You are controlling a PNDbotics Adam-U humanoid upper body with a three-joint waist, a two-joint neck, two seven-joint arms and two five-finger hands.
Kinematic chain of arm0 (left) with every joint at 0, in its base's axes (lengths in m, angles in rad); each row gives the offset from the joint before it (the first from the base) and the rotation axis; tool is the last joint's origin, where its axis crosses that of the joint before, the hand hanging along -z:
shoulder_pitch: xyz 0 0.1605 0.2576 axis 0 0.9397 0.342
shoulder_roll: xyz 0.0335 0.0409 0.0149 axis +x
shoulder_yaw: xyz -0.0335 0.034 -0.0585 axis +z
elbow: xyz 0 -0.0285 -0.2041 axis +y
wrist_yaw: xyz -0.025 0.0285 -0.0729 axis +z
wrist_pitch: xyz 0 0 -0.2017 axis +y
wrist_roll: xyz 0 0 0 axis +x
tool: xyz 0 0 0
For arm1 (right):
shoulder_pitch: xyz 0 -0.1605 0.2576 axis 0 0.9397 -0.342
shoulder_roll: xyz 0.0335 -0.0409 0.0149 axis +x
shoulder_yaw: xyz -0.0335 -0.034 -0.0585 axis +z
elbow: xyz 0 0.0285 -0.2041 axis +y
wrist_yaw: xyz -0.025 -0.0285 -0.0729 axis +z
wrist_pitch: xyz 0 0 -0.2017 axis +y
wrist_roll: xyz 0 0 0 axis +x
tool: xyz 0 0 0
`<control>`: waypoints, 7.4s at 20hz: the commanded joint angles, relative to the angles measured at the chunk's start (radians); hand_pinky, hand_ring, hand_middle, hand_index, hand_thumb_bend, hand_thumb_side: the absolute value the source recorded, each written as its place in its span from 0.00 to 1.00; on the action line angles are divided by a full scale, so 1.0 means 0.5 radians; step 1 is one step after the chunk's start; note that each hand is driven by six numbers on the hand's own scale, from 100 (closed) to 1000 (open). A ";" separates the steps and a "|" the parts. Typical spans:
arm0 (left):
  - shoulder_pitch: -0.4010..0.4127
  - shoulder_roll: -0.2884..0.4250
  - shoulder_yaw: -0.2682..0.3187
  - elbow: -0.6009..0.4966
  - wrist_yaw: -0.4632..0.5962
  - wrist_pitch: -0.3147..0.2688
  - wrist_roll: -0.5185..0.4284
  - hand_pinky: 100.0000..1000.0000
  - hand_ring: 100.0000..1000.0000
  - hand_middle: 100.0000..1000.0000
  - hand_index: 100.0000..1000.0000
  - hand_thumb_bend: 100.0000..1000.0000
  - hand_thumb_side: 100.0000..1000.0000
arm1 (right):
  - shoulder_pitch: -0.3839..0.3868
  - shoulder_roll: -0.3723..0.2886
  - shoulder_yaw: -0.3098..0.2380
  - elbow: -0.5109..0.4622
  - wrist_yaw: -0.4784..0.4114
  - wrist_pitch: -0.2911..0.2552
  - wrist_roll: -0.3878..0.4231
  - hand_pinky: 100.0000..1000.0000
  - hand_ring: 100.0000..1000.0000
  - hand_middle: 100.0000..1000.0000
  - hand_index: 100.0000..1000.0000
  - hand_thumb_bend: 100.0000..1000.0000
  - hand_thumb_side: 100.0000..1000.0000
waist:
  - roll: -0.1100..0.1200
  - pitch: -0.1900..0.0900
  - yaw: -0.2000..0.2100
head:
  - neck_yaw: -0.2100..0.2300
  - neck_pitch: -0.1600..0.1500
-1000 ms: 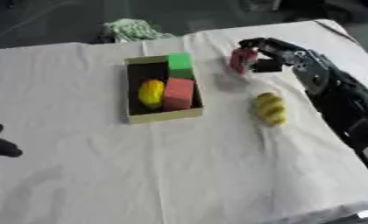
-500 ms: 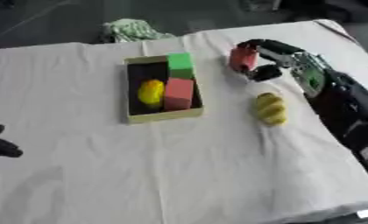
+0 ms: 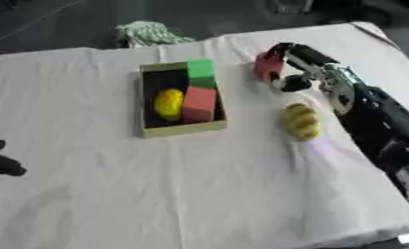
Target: Pick up objects on the table and place them in the box.
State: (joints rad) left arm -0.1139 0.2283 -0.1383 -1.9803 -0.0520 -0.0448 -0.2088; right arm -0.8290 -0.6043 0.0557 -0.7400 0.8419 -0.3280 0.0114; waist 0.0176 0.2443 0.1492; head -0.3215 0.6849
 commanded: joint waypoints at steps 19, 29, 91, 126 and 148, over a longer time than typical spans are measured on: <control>-0.002 0.003 0.004 -0.039 0.003 -0.007 -0.017 0.80 0.60 0.54 0.81 0.00 0.61 | 0.007 -0.010 0.008 -0.025 0.050 -0.002 -0.913 0.45 0.47 0.09 0.23 0.00 0.00 | 0.008 -0.019 -0.001 | -0.007 -0.023; -0.001 0.004 0.009 -0.039 0.007 -0.004 -0.016 0.80 0.60 0.54 0.81 0.00 0.61 | -0.019 -0.056 0.066 -0.328 -0.064 -0.061 -0.847 0.44 0.47 0.09 0.22 0.00 0.00 | 0.002 -0.026 -0.005 | -0.030 -0.037; -0.002 -0.011 0.001 -0.039 0.017 0.027 -0.037 0.79 0.60 0.54 0.81 0.00 0.62 | -0.135 0.129 0.401 -0.955 -0.001 -0.240 0.146 0.79 0.84 0.80 0.93 0.00 0.00 | -0.017 -0.057 0.060 | -0.079 -0.059; 0.022 0.021 0.044 -0.039 -0.050 0.069 0.009 0.80 0.60 0.54 0.81 0.00 0.64 | 1.278 -0.303 -0.040 -2.051 -0.702 0.196 0.767 0.86 0.96 0.94 1.00 0.00 0.02 | -0.088 -0.054 -0.059 | 0.028 -0.055; 0.019 0.024 0.044 -0.039 -0.051 0.069 0.006 0.80 0.60 0.54 0.81 0.00 0.64 | 1.275 -0.263 -0.070 -1.680 -0.154 0.320 0.802 0.86 0.97 0.96 1.00 0.00 0.19 | -0.085 -0.053 -0.058 | 0.028 -0.065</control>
State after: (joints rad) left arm -0.0978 0.2207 -0.1197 -1.9803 -0.0723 -0.0087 -0.2024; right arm -0.1854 -0.7163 0.0372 -1.5800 0.7522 -0.1622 0.4048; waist -0.0258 0.2335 0.1214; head -0.3063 0.6661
